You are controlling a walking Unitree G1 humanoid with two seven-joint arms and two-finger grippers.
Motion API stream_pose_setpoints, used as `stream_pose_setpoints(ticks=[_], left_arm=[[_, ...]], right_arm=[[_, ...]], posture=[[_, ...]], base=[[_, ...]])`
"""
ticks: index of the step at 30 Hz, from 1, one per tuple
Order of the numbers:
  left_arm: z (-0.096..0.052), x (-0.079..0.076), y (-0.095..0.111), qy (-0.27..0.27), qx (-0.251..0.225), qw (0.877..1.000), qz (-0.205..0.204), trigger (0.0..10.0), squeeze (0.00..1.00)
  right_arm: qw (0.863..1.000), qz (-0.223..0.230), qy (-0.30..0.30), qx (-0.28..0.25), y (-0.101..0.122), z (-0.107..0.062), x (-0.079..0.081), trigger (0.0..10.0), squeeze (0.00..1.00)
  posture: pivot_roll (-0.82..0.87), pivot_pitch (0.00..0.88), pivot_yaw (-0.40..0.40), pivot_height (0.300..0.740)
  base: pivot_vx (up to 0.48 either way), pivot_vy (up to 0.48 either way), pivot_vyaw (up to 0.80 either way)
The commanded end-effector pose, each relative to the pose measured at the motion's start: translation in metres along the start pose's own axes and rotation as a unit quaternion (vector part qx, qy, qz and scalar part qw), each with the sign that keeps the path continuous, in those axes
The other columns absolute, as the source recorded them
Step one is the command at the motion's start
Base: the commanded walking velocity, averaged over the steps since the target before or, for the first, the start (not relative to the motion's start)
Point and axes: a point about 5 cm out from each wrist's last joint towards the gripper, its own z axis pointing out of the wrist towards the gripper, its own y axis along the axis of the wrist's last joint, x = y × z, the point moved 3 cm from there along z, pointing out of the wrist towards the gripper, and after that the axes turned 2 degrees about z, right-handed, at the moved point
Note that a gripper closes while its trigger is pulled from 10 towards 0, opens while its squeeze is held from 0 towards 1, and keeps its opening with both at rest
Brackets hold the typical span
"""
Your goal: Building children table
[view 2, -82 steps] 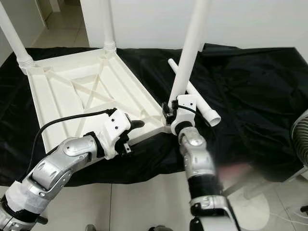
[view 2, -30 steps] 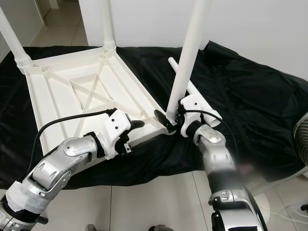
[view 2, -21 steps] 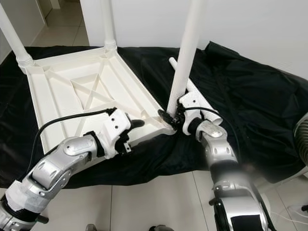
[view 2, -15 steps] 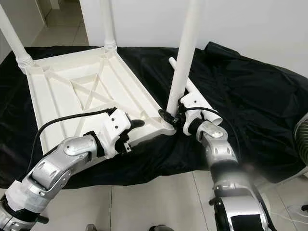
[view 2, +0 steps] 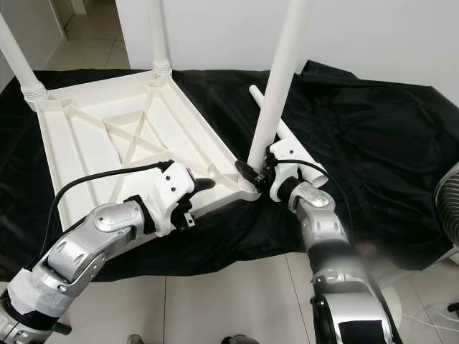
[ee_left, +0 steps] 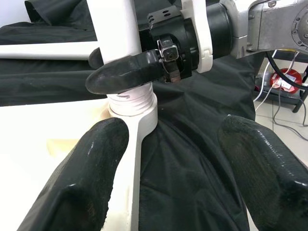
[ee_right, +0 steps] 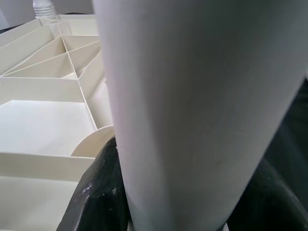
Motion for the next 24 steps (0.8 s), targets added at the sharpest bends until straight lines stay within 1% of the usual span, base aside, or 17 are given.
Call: stream_pose_setpoints(ticks=[1, 2, 4, 5, 7, 8, 9, 10, 13, 14, 16, 18, 19, 20, 21, 24], left_arm=[[-0.002, -0.006, 0.000, -0.038, 0.002, 0.999, 0.005, 10.0, 0.00], [-0.002, -0.006, 0.000, -0.038, 0.002, 0.999, 0.005, 10.0, 0.00], [-0.002, -0.006, 0.000, -0.038, 0.002, 0.999, 0.005, 10.0, 0.00], [-0.002, -0.006, -0.001, -0.038, 0.002, 0.999, 0.005, 10.0, 0.00], [-0.002, -0.006, -0.001, -0.038, 0.002, 0.999, 0.005, 10.0, 0.00], [-0.002, -0.006, -0.001, -0.039, 0.002, 0.999, 0.005, 10.0, 0.00], [-0.002, -0.006, -0.001, -0.039, 0.002, 0.999, 0.005, 10.0, 0.00], [-0.002, -0.006, -0.001, -0.039, 0.002, 0.999, 0.005, 10.0, 0.00], [-0.002, -0.006, -0.001, -0.039, 0.002, 0.999, 0.005, 10.0, 0.00], [-0.002, -0.007, -0.001, -0.040, 0.003, 0.999, 0.005, 10.0, 0.00], [-0.002, -0.007, -0.001, -0.040, 0.003, 0.999, 0.005, 10.0, 0.00], [-0.001, -0.008, -0.002, -0.040, 0.002, 0.999, 0.004, 10.0, 0.00], [-0.001, -0.008, -0.002, -0.040, 0.002, 0.999, 0.004, 10.0, 0.00], [0.000, -0.008, -0.002, -0.041, 0.001, 0.999, 0.005, 10.0, 0.00], [0.000, -0.008, -0.002, -0.040, 0.001, 0.999, 0.005, 10.0, 0.00], [0.000, -0.008, -0.002, -0.040, 0.001, 0.999, 0.005, 10.0, 0.00]], right_arm=[[1.000, 0.022, -0.015, 0.008, -0.008, -0.003, -0.002, 10.0, 0.00], [0.998, 0.030, -0.048, 0.007, -0.007, -0.001, -0.003, 10.0, 0.00], [0.998, 0.030, -0.048, 0.007, -0.007, -0.001, -0.003, 10.0, 0.00], [0.994, 0.040, -0.100, 0.005, -0.006, 0.000, -0.003, 10.0, 0.00], [0.994, 0.040, -0.100, 0.005, -0.006, 0.000, -0.003, 10.0, 0.00], [0.989, 0.047, -0.137, 0.003, -0.006, 0.000, -0.002, 10.0, 0.00], [0.989, 0.047, -0.137, 0.003, -0.006, 0.000, -0.002, 10.0, 0.00], [0.983, 0.057, -0.172, 0.000, -0.007, 0.000, 0.001, 10.0, 0.00], [0.983, 0.057, -0.172, 0.000, -0.007, 0.000, 0.001, 10.0, 0.00], [0.980, 0.063, -0.190, -0.003, -0.008, 0.000, 0.003, 10.0, 0.00], [0.980, 0.063, -0.190, -0.003, -0.008, 0.000, 0.003, 10.0, 0.00], [0.961, 0.081, -0.265, -0.009, -0.013, 0.002, 0.015, 10.0, 0.00], [0.961, 0.081, -0.265, -0.009, -0.013, 0.002, 0.015, 10.0, 0.00], [0.951, 0.088, -0.295, -0.010, -0.014, 0.003, 0.021, 10.0, 0.00], [0.945, 0.091, -0.313, -0.008, -0.015, 0.005, 0.027, 10.0, 0.00], [0.945, 0.091, -0.313, -0.008, -0.015, 0.005, 0.027, 10.0, 0.00]], posture=[[-0.03, 0.075, -0.035, 0.740], [-0.03, 0.072, -0.038, 0.740], [-0.03, 0.072, -0.038, 0.740], [-0.03, 0.070, -0.042, 0.740], [-0.03, 0.070, -0.042, 0.740], [-0.03, 0.070, -0.042, 0.740], [-0.03, 0.070, -0.042, 0.740], [-0.03, 0.067, -0.047, 0.740], [-0.03, 0.067, -0.047, 0.740], [-0.03, 0.067, -0.047, 0.740], [-0.03, 0.067, -0.047, 0.740], [-0.03, 0.061, -0.050, 0.740], [-0.03, 0.061, -0.050, 0.740], [-0.03, 0.055, -0.053, 0.740], [-0.03, 0.053, -0.053, 0.740], [-0.03, 0.053, -0.053, 0.740]], base=[[0.000, 0.000, 0.00], [0.000, 0.000, 0.00], [0.000, 0.000, 0.00], [0.000, 0.000, 0.00], [0.000, 0.000, 0.00], [0.000, 0.000, 0.00], [0.000, 0.000, 0.00], [0.000, 0.000, 0.00], [0.000, 0.000, 0.00], [0.000, 0.000, 0.00], [0.000, 0.000, 0.00], [0.000, 0.000, 0.00], [0.000, 0.000, 0.00], [0.000, 0.000, 0.00], [0.000, 0.000, 0.00], [0.000, 0.000, 0.00]])
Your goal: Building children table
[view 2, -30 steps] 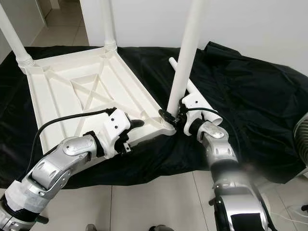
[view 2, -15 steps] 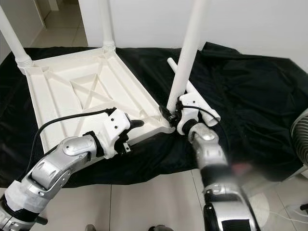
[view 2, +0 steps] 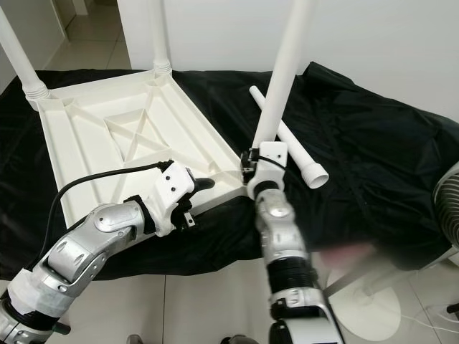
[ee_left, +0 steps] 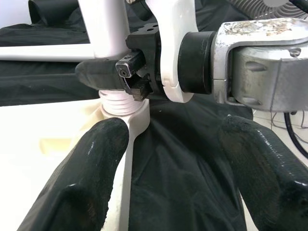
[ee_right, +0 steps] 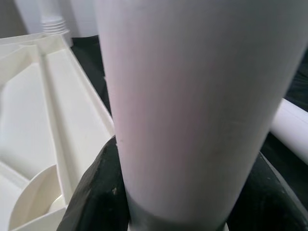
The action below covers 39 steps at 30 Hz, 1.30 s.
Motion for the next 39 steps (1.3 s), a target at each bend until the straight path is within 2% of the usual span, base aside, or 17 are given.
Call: stream_pose_setpoints(ticks=[1, 4, 5, 17, 18, 19, 20, 22, 26, 28, 33, 34, 35, 36, 39], left_arm=[[0.000, -0.007, -0.002, -0.039, 0.003, 0.999, 0.006, 10.0, 0.00], [0.000, -0.006, -0.002, -0.040, 0.003, 0.999, 0.007, 10.0, 0.00], [0.000, -0.006, -0.003, -0.039, 0.003, 0.999, 0.008, 10.0, 0.00], [-0.002, -0.003, -0.003, -0.031, 0.004, 0.999, 0.011, 10.0, 0.00], [-0.004, 0.007, -0.007, -0.008, 0.018, 1.000, 0.013, 10.0, 0.00], [-0.004, 0.007, -0.007, -0.008, 0.018, 1.000, 0.013, 10.0, 0.00], [-0.007, 0.017, -0.012, 0.015, 0.034, 0.999, 0.016, 10.0, 0.00], [-0.007, 0.020, -0.013, 0.022, 0.039, 0.999, 0.018, 10.0, 0.00], [-0.011, 0.042, -0.029, 0.078, 0.082, 0.993, 0.013, 10.0, 0.00], [-0.013, 0.051, -0.036, 0.103, 0.099, 0.990, -0.005, 10.0, 0.00], [-0.014, 0.057, -0.042, 0.120, 0.115, 0.986, -0.021, 10.0, 0.00], [-0.018, 0.067, -0.052, 0.147, 0.145, 0.978, -0.023, 10.0, 0.00], [-0.018, 0.067, -0.052, 0.147, 0.145, 0.978, -0.023, 10.0, 0.00], [-0.023, 0.077, -0.063, 0.178, 0.175, 0.968, -0.030, 10.0, 0.00], [-0.025, 0.083, -0.066, 0.194, 0.185, 0.963, -0.029, 10.0, 0.00]], right_arm=[[0.999, 0.011, -0.021, 0.026, -0.012, -0.004, -0.002, 10.0, 0.00], [0.999, 0.009, -0.023, 0.022, -0.010, -0.004, -0.003, 10.0, 0.00], [1.000, 0.008, -0.023, 0.016, -0.007, -0.003, -0.006, 10.0, 1.00], [1.000, 0.000, -0.029, 0.005, -0.001, -0.009, -0.014, 10.0, 1.00], [1.000, -0.006, -0.021, -0.013, 0.000, -0.020, -0.018, 10.0, 0.00], [1.000, -0.006, -0.021, -0.013, 0.000, -0.020, -0.018, 10.0, 0.00], [1.000, -0.008, -0.014, -0.021, -0.001, -0.028, -0.020, 10.0, 0.00], [1.000, -0.008, -0.013, -0.021, -0.002, -0.031, -0.020, 10.0, 0.00], [1.000, -0.009, 0.001, -0.022, -0.006, -0.042, -0.016, 10.0, 0.00], [1.000, -0.005, 0.011, -0.021, -0.008, -0.047, -0.011, 10.0, 0.00], [1.000, -0.005, 0.019, -0.021, -0.009, -0.052, -0.009, 10.0, 0.00], [1.000, -0.011, 0.023, -0.015, -0.012, -0.059, -0.010, 10.0, 0.00], [1.000, -0.011, 0.023, -0.015, -0.012, -0.059, -0.010, 10.0, 0.00], [1.000, -0.012, 0.019, -0.012, -0.013, -0.063, -0.015, 10.0, 0.00], [1.000, -0.012, 0.014, -0.014, -0.012, -0.063, -0.018, 10.0, 0.00]], posture=[[-0.03, 0.052, -0.053, 0.740], [-0.03, 0.046, -0.058, 0.740], [-0.03, 0.044, -0.057, 0.740], [-0.03, 0.040, -0.061, 0.740], [-0.03, 0.047, -0.060, 0.740], [-0.03, 0.047, -0.060, 0.740], [-0.04, 0.052, -0.056, 0.740], [-0.04, 0.052, -0.056, 0.740], [-0.05, 0.064, -0.050, 0.740], [-0.05, 0.065, -0.048, 0.740], [-0.05, 0.073, -0.042, 0.740], [-0.06, 0.082, -0.035, 0.740], [-0.06, 0.082, -0.035, 0.740], [-0.06, 0.085, -0.028, 0.740], [-0.07, 0.086, -0.027, 0.740]], base=[[0.000, 0.000, 0.00], [0.000, 0.000, 0.00], [0.000, 0.000, 0.00], [0.000, 0.000, 0.00], [0.000, 0.000, 0.00], [0.000, 0.000, 0.00], [0.000, 0.000, 0.00], [0.000, 0.000, 0.00], [0.000, 0.000, 0.00], [0.000, 0.000, 0.00], [0.000, 0.000, 0.00], [0.000, 0.000, 0.00], [0.000, 0.000, 0.00], [0.000, 0.000, 0.00], [0.000, 0.000, 0.00]])
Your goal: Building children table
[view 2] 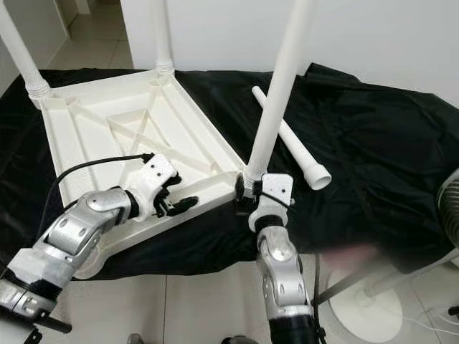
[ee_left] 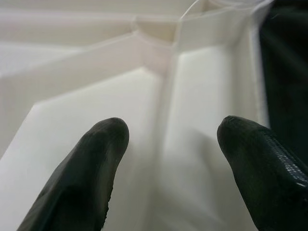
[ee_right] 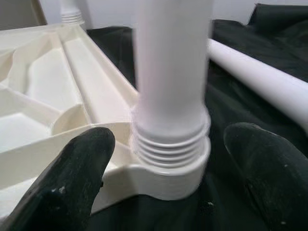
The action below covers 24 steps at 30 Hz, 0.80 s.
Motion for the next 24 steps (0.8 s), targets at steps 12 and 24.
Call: stream_pose_setpoints(ticks=[12, 24], left_arm=[[-0.002, 0.043, -0.017, 0.174, 0.057, 0.982, -0.046, 8.2, 0.00], [-0.004, 0.047, -0.027, 0.188, 0.084, 0.976, -0.066, 0.0, 0.00]], right_arm=[[1.000, 0.002, -0.014, -0.009, 0.008, 0.003, -0.006, 10.0, 0.00], [1.000, -0.001, -0.015, -0.012, 0.011, 0.006, -0.008, 10.0, 0.00]], posture=[[-0.07, 0.088, -0.018, 0.740], [-0.07, 0.089, -0.018, 0.740]], base=[[0.000, 0.000, 0.00], [0.000, 0.000, 0.00]])
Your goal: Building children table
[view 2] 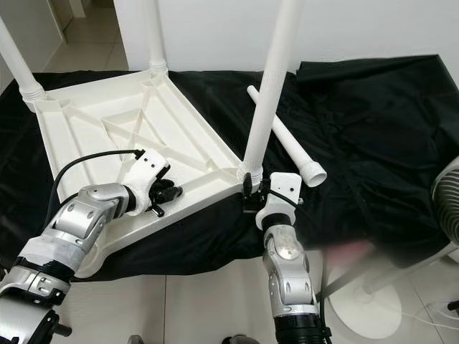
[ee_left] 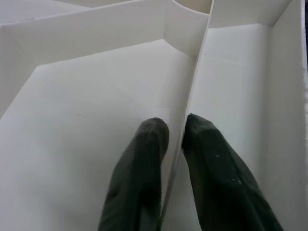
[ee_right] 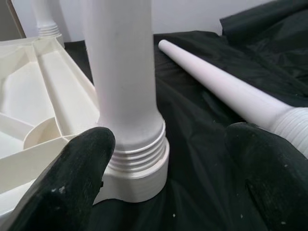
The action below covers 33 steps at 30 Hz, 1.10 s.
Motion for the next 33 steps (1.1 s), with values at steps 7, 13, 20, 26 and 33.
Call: stream_pose_setpoints(ticks=[7, 13, 20, 26, 33], left_arm=[[-0.007, 0.037, -0.021, 0.184, 0.051, 0.981, -0.019, 0.0, 0.00], [-0.010, 0.047, -0.025, 0.218, 0.058, 0.974, -0.027, 0.0, 0.00], [-0.003, 0.037, -0.010, 0.189, 0.027, 0.981, 0.012, 10.0, 0.00], [0.002, 0.007, 0.026, 0.092, -0.093, 0.991, -0.026, 10.0, 1.00], [-0.009, 0.002, 0.054, 0.066, -0.170, 0.983, 0.001, 10.0, 0.00]], right_arm=[[1.000, 0.000, -0.004, 0.002, 0.001, 0.001, -0.002, 10.0, 0.00], [1.000, -0.001, -0.006, 0.002, 0.001, 0.001, -0.003, 10.0, 0.00], [1.000, -0.003, -0.006, 0.003, 0.001, 0.002, -0.003, 10.0, 0.00], [1.000, -0.006, -0.009, 0.003, 0.001, 0.003, -0.005, 10.0, 0.00], [1.000, -0.005, -0.010, 0.002, 0.001, 0.004, -0.005, 10.0, 0.00]], posture=[[-0.07, 0.091, -0.019, 0.740], [-0.08, 0.092, -0.019, 0.740], [-0.08, 0.091, -0.020, 0.740], [-0.08, 0.092, -0.018, 0.740], [-0.08, 0.092, -0.016, 0.740]], base=[[0.000, 0.000, 0.00], [0.000, 0.000, 0.00], [0.000, 0.000, 0.00], [0.000, 0.000, 0.00], [0.000, 0.000, 0.00]])
